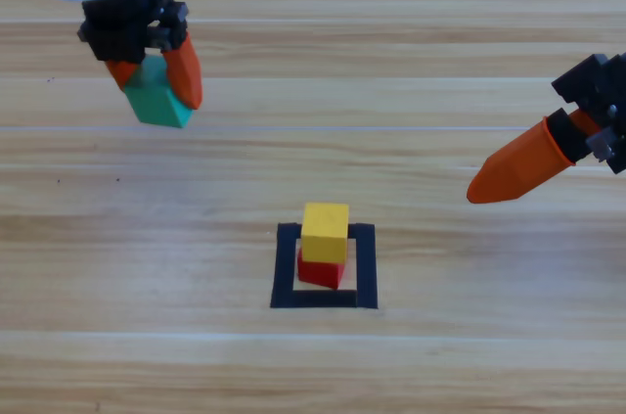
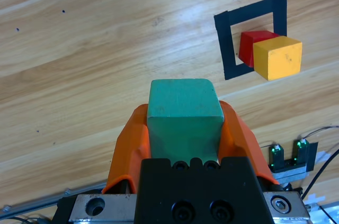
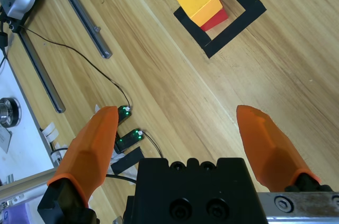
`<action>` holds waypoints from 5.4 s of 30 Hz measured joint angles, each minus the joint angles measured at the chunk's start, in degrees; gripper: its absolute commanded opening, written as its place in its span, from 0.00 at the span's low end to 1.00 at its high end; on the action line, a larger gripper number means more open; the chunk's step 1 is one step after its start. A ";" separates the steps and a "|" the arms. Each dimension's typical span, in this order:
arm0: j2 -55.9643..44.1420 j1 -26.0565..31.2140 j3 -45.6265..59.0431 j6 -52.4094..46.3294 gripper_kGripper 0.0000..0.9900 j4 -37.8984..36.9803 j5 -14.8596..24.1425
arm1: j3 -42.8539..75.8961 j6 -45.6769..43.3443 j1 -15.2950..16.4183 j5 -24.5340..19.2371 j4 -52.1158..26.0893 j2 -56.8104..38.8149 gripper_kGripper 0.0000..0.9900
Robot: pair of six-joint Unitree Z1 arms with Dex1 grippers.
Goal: Stack the blocks in the rectangular block: red at the bottom, yellow in the middle, green on top
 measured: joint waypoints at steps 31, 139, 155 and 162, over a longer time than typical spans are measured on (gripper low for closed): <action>11.63 -11.51 -5.98 -7.81 0.00 0.10 0.06 | 0.13 0.65 0.00 -0.40 -0.02 0.00 1.00; 18.07 -16.41 -13.94 -18.75 0.00 0.10 -0.06 | 0.63 1.31 0.00 0.25 -0.63 -0.43 1.00; 19.09 -16.46 -13.94 -18.09 0.00 0.10 0.74 | 0.66 0.87 0.00 5.70 -0.64 -1.17 1.00; 19.08 -16.48 -13.93 -17.91 0.00 0.10 1.13 | 0.67 0.82 0.00 5.71 -0.64 -1.17 1.00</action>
